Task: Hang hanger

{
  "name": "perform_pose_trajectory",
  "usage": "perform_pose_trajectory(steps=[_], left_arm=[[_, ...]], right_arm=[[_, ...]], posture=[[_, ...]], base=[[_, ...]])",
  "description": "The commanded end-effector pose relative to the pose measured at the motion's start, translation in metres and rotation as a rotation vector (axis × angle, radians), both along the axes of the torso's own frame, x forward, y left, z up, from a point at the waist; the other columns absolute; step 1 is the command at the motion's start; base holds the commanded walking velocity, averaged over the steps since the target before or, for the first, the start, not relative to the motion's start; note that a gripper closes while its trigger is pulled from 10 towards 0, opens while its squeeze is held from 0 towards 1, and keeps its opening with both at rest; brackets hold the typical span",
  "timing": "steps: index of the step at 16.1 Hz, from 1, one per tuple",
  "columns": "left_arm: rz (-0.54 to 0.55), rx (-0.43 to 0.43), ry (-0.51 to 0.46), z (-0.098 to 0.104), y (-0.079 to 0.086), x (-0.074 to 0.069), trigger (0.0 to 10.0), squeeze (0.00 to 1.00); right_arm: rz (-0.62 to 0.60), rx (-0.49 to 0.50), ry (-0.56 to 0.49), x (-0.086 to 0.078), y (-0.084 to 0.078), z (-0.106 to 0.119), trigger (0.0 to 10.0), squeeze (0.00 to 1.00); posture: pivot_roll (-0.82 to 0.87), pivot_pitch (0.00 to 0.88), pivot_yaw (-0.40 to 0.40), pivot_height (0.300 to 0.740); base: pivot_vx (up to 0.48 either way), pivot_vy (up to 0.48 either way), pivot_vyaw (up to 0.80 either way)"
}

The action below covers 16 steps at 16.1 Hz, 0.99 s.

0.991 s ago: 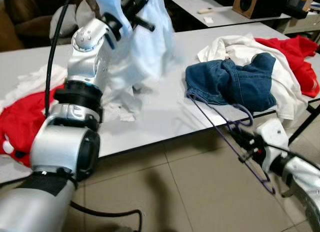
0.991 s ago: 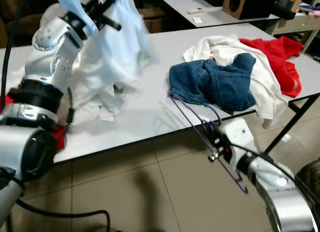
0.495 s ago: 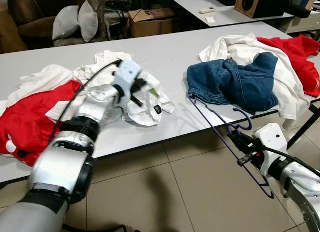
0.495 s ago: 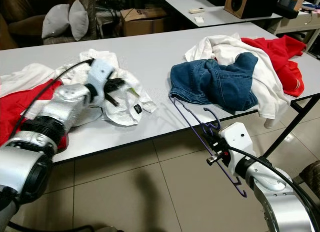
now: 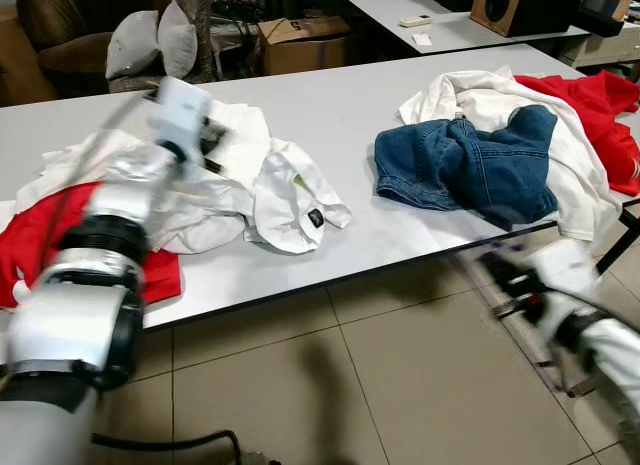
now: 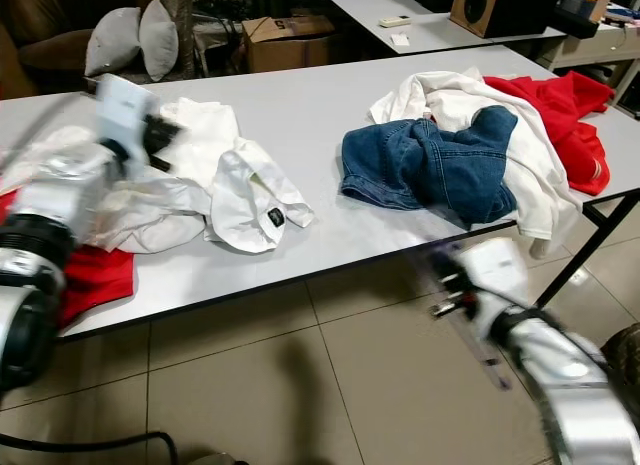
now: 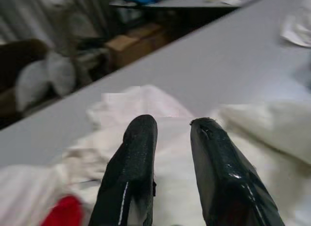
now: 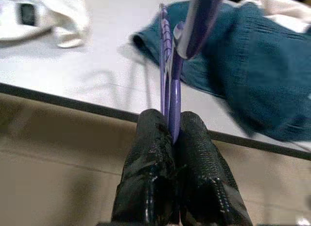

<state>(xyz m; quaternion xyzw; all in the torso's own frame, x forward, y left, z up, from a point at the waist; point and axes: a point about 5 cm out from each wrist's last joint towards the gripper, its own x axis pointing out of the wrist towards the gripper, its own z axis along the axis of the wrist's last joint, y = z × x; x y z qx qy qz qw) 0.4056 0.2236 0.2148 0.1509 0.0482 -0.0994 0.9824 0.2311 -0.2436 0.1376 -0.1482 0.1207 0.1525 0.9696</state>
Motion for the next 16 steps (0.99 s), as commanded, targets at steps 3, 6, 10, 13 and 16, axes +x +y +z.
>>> perform_pose_trajectory(steps=[3,6,10,13,16], left_arm=[[-0.443,-0.089,-0.002,-0.005,-0.052,-0.012,10.0,1.00],[-0.680,-0.134,0.121,-0.038,-0.087,-0.038,10.0,1.00],[-0.615,0.020,0.237,-0.076,-0.094,-0.047,10.0,0.00],[-0.475,0.026,0.314,-0.092,-0.091,-0.047,10.0,0.00],[-0.442,-0.003,0.365,-0.111,-0.103,-0.054,10.0,0.00]], right_arm=[[-0.104,0.023,-0.024,-0.015,-0.022,0.005,10.0,0.00],[-0.104,0.026,-0.023,-0.026,-0.031,0.011,10.0,0.00],[-0.012,0.029,0.064,-0.043,-0.028,0.006,10.0,0.00],[-0.021,0.027,0.087,-0.048,-0.033,0.004,10.0,0.00],[-0.001,0.038,0.099,-0.049,-0.025,0.002,10.0,0.00]], posture=[[-0.13,0.000,0.058,0.740],[-0.17,0.000,0.059,0.740],[-0.18,0.000,0.056,0.740],[-0.18,0.000,0.054,0.740],[-0.19,0.000,0.060,0.740]], base=[[0.000,0.000,0.00],[0.000,0.000,0.00],[0.000,0.000,0.00],[0.000,0.000,0.00],[0.000,0.000,0.00]])
